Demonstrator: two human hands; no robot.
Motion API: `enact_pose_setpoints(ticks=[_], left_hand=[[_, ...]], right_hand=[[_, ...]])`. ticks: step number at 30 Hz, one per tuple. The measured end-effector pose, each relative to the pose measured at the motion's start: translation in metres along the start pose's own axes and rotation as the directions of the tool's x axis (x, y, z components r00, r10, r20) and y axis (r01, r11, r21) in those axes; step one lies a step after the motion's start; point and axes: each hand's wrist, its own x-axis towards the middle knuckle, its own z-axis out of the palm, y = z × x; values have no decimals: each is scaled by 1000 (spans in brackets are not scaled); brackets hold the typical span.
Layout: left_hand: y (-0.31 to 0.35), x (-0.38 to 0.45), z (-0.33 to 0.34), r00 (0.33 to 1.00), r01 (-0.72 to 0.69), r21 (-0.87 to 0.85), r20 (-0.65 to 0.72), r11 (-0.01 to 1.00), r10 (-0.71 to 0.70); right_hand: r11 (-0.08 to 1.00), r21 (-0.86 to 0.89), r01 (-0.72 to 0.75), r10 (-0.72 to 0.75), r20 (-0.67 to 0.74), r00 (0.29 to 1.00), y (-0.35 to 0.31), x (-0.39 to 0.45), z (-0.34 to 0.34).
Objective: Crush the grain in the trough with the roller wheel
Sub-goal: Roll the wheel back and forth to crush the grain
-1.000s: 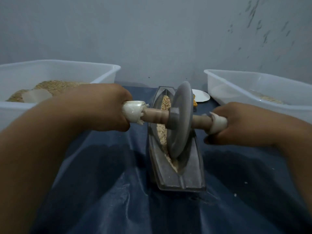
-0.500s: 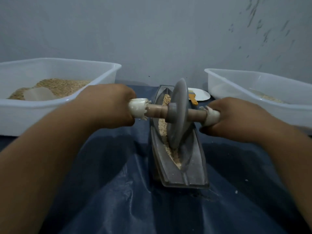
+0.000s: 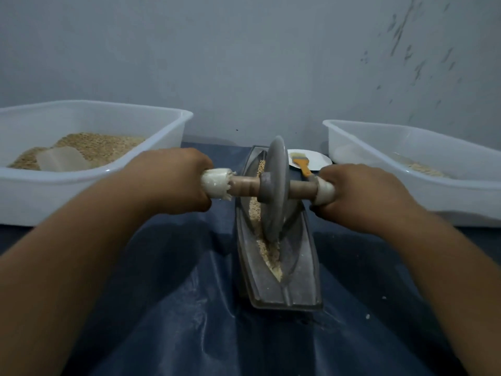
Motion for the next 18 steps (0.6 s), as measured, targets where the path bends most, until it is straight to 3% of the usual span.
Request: enact_pose_setpoints(ticks=[3,6,8,11,13,16,18], left_hand=[[-5,-10,-12,990,-24,-13,139,1000,26],[-5,-19,-21,994,-87,54,78,995,83],[-2,-15,-16,996,-86,98,-29,991,89],[2,-1,1,990,-18,89,-135,996,30],[-1,3,5,996,1,32,-91,999,2],[-6,-3,-2,998,-16,-20,53,1000,17],[-6,-10,-7,998,-58,32,25,998,58]], right_hand=[[997,69,32,-47,219,975,11,-6,-17],[948,306,-84,-73,467,881,17,-24,-33],[943,316,-103,-48,435,899,18,-23,-27],[996,71,-58,50,104,993,9,-4,-4],[1000,-14,-27,27,-23,999,3,4,4],[999,46,17,-23,149,989,11,2,-6],[981,196,-16,-52,340,939,19,-9,-18]])
